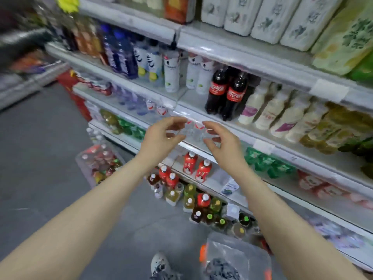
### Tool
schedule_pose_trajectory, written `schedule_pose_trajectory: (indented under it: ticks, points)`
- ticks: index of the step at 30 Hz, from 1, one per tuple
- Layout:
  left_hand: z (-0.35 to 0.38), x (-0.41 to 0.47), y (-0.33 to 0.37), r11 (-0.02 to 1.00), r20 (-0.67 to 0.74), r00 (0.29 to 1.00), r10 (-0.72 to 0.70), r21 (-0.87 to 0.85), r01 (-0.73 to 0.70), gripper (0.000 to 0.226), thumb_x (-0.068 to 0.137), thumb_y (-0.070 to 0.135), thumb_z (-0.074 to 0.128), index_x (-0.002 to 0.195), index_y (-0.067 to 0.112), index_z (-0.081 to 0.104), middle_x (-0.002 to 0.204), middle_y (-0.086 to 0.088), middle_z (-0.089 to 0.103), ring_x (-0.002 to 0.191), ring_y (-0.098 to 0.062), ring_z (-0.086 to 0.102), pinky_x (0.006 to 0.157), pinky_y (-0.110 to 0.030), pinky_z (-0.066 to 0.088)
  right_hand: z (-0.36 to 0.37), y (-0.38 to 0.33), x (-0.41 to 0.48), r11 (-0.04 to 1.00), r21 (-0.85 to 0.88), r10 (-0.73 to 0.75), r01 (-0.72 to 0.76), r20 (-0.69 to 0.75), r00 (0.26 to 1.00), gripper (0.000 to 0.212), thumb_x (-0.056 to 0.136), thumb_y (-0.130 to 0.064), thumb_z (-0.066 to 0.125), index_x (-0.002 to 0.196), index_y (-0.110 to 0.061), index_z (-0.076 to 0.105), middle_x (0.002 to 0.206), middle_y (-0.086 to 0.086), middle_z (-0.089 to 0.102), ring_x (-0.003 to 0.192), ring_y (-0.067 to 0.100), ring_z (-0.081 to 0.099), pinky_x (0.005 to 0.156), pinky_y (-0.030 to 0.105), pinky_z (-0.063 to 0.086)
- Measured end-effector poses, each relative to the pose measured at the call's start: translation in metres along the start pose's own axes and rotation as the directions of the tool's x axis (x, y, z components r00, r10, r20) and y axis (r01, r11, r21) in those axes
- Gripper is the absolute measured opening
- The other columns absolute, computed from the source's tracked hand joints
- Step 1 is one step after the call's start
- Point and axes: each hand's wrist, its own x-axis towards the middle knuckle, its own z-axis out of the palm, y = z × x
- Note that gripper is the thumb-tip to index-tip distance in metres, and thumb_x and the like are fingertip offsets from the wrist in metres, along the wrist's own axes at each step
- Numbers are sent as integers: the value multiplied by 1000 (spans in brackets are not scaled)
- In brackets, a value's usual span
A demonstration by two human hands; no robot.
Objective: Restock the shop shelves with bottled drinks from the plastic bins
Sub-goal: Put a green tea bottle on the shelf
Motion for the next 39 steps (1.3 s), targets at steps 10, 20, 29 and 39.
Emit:
schedule_pose_trajectory:
  ticks: [10,20,29,39]
  points:
    - [-156,-8,-78,978,-242,957,-162,88,187,36,82,4,73,112,24,70,102,9,70,96,0,64,87,-25,55,158,-73,94,988,118,-124,100,224,967,47,91,-2,64,135,-19,60,131,-7,63,115,11,60,100,28,49]
    - [-283,61,-150,953,-330,927,-177,179,245,33,83,7,74,110,25,71,100,16,68,97,-4,65,90,-31,55,293,-117,208,981,155,-166,114,379,910,46,92,-5,67,135,-20,61,129,-7,65,115,4,59,102,20,48]
    - [-374,113,-227,927,-381,895,-232,191,322,36,81,8,75,112,26,70,101,17,67,97,-1,64,91,-34,55,404,-145,298,978,175,-185,113,480,857,45,90,-6,68,131,-23,62,125,-5,68,114,10,63,101,40,52]
    - [-448,152,-341,928,-163,936,-311,159,336,40,80,8,77,110,33,69,103,15,66,96,6,63,89,-21,53,506,-160,336,996,82,-13,-24,423,906,46,90,-5,68,133,-19,61,127,-3,67,115,14,63,101,39,52]
